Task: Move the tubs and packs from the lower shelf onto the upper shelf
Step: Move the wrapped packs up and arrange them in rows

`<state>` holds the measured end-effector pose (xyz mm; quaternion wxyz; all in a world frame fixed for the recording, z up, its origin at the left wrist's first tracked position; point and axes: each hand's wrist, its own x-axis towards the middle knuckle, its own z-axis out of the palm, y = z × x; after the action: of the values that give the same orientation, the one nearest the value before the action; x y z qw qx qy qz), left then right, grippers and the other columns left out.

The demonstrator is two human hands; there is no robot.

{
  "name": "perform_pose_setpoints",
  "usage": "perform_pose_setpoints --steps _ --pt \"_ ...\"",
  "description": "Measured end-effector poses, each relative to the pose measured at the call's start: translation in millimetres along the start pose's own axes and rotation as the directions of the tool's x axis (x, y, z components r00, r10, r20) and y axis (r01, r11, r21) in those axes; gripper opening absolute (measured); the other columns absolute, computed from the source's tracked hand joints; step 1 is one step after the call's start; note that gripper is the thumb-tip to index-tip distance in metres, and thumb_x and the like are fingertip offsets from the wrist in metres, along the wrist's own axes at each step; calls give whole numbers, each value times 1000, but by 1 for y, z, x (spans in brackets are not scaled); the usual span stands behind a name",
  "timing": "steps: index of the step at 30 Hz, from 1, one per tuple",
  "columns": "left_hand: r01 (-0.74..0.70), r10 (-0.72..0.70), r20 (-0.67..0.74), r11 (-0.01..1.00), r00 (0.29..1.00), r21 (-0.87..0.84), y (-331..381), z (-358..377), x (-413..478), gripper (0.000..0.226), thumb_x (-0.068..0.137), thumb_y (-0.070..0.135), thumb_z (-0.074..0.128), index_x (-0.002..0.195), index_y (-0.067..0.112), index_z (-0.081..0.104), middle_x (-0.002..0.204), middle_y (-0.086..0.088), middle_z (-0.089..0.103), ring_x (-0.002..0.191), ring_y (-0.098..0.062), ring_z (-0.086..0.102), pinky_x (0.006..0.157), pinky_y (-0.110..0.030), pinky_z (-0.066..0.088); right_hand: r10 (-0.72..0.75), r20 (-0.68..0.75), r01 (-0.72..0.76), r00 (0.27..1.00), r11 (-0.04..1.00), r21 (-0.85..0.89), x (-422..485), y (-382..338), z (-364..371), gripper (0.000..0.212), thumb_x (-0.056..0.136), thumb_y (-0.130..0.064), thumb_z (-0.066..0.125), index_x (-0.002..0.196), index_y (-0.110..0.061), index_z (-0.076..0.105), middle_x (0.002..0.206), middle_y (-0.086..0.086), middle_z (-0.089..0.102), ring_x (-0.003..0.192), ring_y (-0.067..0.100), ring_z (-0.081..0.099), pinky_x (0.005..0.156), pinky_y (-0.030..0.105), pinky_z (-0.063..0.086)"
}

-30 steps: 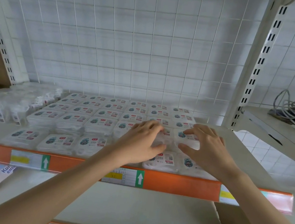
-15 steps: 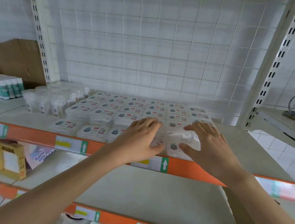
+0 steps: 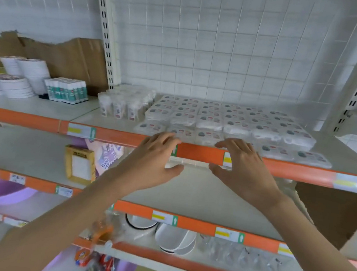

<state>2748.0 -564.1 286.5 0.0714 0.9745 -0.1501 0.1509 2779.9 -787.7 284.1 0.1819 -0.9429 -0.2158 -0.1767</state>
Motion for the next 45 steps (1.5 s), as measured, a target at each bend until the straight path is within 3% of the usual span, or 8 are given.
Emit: perform_pose_setpoints --steps 7,15,20,28,37,45 --pt "66 -65 22 996 998 -64 -41 0 -70 60 97 40 54 148 15 35 153 0 31 144 -18 25 114 -31 21 11 61 -12 998 1000 9 -34 -65 37 48 90 -40 63 134 -25 49 139 -5 47 131 19 39 107 33 31" --pt "139 -135 115 990 984 -31 -82 36 -112 62 98 43 50 149 16 29 156 -1 27 146 -17 22 116 -30 16 52 194 -54 980 998 7 -49 -100 82 51 92 -41 59 138 -27 43 143 -6 43 135 17 35 109 31 27" --pt "183 -175 200 983 964 -21 -101 76 -109 63 98 39 50 151 14 27 158 -4 25 147 -20 20 116 -31 15 102 290 -108 952 994 7 -40 -100 121 53 91 -42 59 139 -27 42 144 -3 44 134 19 38 108 33 30" --pt "239 -232 178 971 956 -20 -139 143 -73 62 98 35 51 150 9 28 157 -8 26 146 -23 22 116 -32 18 122 400 -141 908 990 18 4 -82 212 58 90 -37 59 142 -22 39 145 1 42 135 23 35 108 33 31" --pt "368 -376 218 927 901 76 -206 258 -31 72 98 38 49 153 8 14 163 -14 2 151 -29 2 121 -38 8 147 420 -159 895 987 -5 80 -39 343 71 91 -35 59 151 -18 24 158 7 17 144 27 21 112 37 24" --pt "403 -398 166 915 902 5 -243 307 15 77 101 45 40 157 15 -2 165 -7 -9 152 -25 -3 121 -38 4 109 382 -96 918 994 -54 134 -22 406 82 95 -37 53 155 -8 5 163 11 -5 150 27 1 119 40 11"
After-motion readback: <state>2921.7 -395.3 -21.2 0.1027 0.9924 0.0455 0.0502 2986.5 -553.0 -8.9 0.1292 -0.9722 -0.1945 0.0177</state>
